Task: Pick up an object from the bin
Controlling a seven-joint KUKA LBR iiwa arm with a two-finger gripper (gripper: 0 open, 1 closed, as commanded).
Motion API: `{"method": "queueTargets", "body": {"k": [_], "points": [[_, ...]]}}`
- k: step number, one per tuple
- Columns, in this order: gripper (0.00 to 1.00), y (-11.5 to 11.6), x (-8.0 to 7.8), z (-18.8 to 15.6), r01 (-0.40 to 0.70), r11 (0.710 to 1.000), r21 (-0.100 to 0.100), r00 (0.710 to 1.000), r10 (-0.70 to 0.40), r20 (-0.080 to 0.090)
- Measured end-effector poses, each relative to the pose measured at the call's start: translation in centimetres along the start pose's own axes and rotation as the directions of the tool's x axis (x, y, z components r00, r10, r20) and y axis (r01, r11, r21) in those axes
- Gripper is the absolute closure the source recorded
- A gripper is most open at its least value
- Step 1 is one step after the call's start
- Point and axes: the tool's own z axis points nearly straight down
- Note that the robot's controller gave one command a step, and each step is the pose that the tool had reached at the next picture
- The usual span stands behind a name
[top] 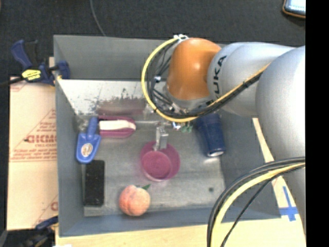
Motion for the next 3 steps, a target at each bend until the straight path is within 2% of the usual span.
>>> {"method": "queueTargets", "body": {"k": [1, 2, 3], "points": [[0.00, -1.2, 2.7, -2.7, 0.311, 0.950, -0.002, 0.950, -0.311, -0.010], [0.00, 0.0, 1.6, 3.7, 0.344, 0.939, 0.000, 0.939, -0.344, 0.002], [1.00, 0.4, 6.5, 3.7, 0.360, 0.933, 0.004, 0.933, -0.360, 0.006]]}}
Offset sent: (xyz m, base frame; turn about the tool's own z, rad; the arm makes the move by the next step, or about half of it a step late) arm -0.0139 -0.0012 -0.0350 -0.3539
